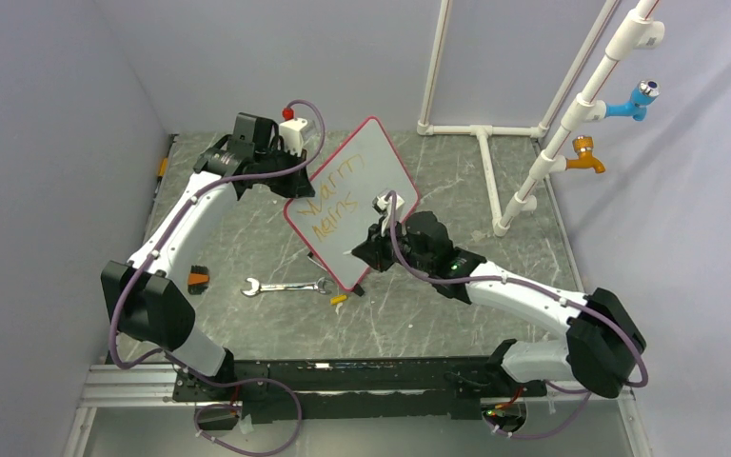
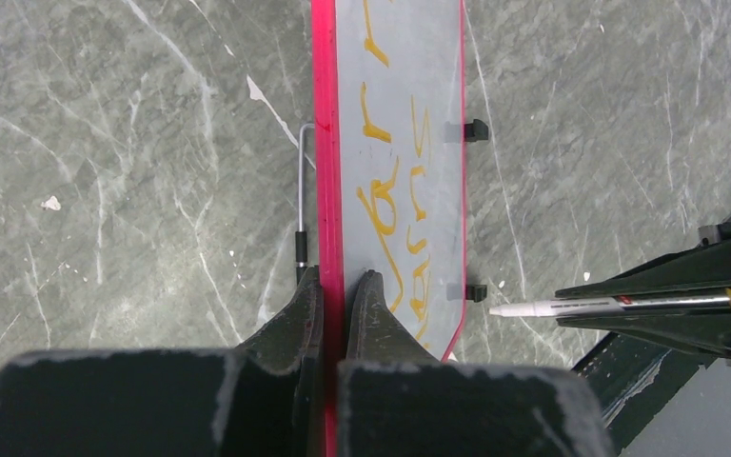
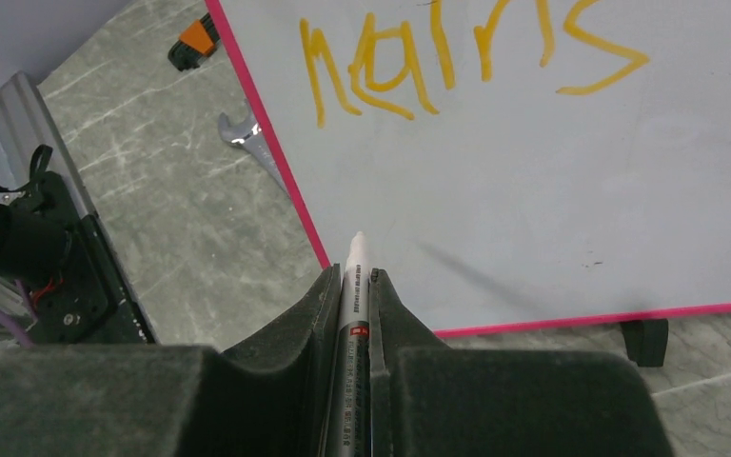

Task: Write a sentence on the whiteboard

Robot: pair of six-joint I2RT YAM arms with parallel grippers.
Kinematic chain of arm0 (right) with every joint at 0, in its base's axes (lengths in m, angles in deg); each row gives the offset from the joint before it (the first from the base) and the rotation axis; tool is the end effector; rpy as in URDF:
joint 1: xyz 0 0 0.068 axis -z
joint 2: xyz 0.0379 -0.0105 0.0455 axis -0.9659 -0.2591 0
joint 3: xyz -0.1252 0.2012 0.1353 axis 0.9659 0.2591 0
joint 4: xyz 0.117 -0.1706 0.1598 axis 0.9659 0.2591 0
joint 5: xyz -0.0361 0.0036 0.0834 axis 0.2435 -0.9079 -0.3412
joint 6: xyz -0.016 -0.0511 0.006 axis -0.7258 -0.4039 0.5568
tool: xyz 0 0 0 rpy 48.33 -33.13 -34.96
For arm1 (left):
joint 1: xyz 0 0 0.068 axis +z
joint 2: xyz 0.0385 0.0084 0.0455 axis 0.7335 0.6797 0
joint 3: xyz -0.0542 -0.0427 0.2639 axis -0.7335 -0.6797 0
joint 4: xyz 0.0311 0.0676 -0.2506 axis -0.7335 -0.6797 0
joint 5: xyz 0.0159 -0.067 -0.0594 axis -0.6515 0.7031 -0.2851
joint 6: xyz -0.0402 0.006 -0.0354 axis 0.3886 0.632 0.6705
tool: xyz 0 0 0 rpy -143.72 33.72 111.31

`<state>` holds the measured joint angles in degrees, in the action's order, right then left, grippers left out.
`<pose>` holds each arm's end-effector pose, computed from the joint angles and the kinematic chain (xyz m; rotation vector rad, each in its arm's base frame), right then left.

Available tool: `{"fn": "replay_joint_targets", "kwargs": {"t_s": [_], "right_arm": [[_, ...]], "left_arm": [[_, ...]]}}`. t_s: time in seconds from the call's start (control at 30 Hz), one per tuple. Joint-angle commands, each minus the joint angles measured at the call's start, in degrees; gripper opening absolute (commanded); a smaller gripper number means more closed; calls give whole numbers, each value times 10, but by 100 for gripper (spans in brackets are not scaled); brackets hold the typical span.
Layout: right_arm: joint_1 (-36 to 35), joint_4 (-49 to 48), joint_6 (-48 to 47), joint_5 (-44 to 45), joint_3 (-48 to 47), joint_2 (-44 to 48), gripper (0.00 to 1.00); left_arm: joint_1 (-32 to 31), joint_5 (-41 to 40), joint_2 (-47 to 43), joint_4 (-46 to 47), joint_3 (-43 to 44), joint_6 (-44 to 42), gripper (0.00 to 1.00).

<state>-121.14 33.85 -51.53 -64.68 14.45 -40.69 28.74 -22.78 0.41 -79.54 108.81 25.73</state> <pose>0.1904 0.2080 0.2599 -0.6856 1.8757 0.8777 0.3175 -0.1203 0.3546 0.5745 2.2856 -0.6247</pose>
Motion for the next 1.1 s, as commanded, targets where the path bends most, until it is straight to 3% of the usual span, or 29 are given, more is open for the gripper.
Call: {"fn": "replay_joint_targets", "kwargs": {"t_s": [0.0, 0.57, 1.07], "right_arm": [[-7, -56, -4, 11, -21, -25, 0], [-9, -120, 13, 34, -44, -79, 0], [-17, -133, 20, -4, -38, -106, 0]], "left_arm": [[5, -127, 29, -52, -25, -87, 0], [12, -179, 44, -60, -29, -94, 0], [17, -175, 51, -64, -25, -93, 0]]}}
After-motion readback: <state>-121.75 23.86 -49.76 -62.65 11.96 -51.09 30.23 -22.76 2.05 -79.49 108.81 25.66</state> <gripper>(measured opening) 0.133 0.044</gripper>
